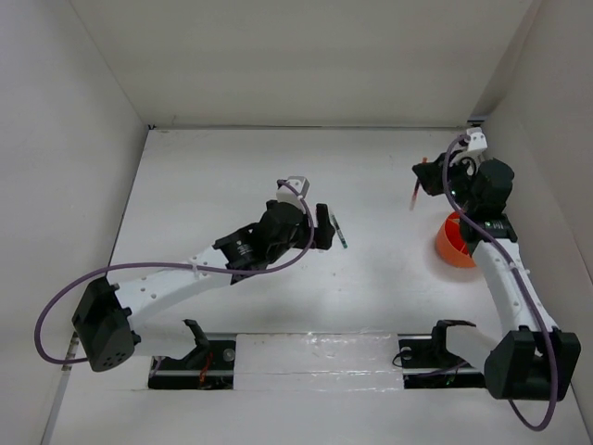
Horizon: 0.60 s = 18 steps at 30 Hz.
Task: Sort the stationery into containers
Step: Place the pen in the storage box.
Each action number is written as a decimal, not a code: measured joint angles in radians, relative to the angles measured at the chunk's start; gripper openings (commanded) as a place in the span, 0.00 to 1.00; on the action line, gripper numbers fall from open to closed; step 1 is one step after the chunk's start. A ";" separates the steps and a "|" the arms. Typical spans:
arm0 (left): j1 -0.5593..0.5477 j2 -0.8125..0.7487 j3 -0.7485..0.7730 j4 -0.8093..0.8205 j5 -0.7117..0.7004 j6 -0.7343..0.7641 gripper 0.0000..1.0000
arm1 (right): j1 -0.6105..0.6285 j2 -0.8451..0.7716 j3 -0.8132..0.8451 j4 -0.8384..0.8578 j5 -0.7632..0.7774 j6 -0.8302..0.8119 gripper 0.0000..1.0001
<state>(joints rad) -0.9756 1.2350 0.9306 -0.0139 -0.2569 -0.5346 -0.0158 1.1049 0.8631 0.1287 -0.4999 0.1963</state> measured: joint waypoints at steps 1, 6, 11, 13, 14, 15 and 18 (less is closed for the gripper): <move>0.008 0.000 0.000 -0.018 -0.006 -0.010 1.00 | -0.023 -0.019 0.000 -0.018 0.021 -0.033 0.00; 0.029 0.000 0.000 -0.091 -0.013 -0.059 1.00 | -0.117 -0.063 0.000 -0.068 0.047 -0.168 0.00; 0.019 0.000 -0.004 -0.113 0.011 -0.092 1.00 | -0.143 -0.073 0.000 -0.108 0.113 -0.267 0.00; 0.005 -0.003 -0.005 -0.119 0.015 -0.102 1.00 | -0.173 -0.070 0.000 -0.127 0.111 -0.291 0.00; -0.002 -0.005 -0.006 -0.122 0.019 -0.105 1.00 | -0.187 -0.069 0.000 -0.137 0.115 -0.299 0.00; -0.009 -0.008 -0.006 -0.124 0.022 -0.108 1.00 | -0.201 -0.068 0.000 -0.148 0.119 -0.306 0.00; -0.013 -0.023 -0.006 -0.129 0.022 -0.120 1.00 | -0.220 -0.077 -0.007 -0.171 0.144 -0.313 0.00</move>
<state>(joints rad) -0.9890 1.2125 0.9241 -0.1432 -0.2352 -0.6544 -0.2359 1.0283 0.8562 -0.0418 -0.3561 -0.1169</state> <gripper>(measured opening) 0.997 0.172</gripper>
